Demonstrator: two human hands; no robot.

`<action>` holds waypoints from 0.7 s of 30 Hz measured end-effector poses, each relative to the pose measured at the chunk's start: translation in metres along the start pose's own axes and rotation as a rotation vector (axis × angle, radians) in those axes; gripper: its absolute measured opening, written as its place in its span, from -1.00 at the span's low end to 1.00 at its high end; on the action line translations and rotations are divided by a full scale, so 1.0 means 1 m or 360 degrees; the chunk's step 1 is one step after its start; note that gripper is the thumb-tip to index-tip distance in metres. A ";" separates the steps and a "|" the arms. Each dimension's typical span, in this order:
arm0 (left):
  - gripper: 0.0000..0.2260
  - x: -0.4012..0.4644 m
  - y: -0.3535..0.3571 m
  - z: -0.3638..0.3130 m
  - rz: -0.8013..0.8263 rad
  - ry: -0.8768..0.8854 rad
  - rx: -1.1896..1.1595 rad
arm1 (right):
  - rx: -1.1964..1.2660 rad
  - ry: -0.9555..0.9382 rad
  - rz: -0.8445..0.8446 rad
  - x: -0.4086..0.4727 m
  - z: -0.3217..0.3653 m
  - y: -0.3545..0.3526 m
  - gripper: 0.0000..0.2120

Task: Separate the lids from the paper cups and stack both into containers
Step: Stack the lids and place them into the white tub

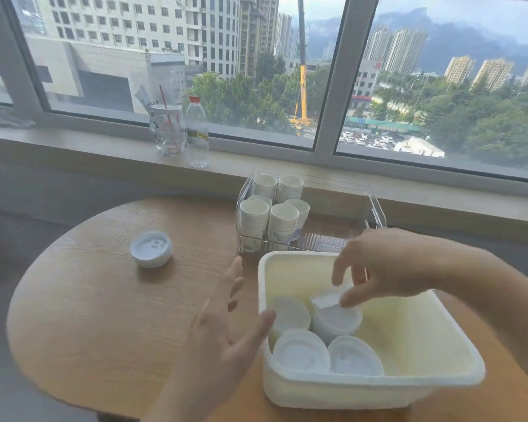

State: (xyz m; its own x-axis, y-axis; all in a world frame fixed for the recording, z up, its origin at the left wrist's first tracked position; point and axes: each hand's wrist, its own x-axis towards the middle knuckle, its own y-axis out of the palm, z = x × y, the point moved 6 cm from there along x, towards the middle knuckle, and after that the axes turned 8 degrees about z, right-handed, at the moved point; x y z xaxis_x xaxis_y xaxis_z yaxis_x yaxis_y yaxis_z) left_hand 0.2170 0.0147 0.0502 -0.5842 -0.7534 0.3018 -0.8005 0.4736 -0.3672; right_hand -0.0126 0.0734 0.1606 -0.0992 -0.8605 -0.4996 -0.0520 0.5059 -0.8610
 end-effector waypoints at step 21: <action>0.08 0.087 -0.145 0.165 -0.0498 -0.0485 0.0587 | 0.0434 -0.0734 -0.0426 0.162 0.090 -0.055 -0.50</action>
State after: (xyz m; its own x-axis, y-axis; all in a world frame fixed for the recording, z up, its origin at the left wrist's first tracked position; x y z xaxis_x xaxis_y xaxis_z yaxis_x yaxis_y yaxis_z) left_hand 0.3047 -0.1951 -0.0151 -0.2179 -0.9556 0.1982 -0.7977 0.0574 -0.6004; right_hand 0.0633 -0.0993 0.1182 0.3270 -0.9238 -0.1989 0.2475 0.2869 -0.9254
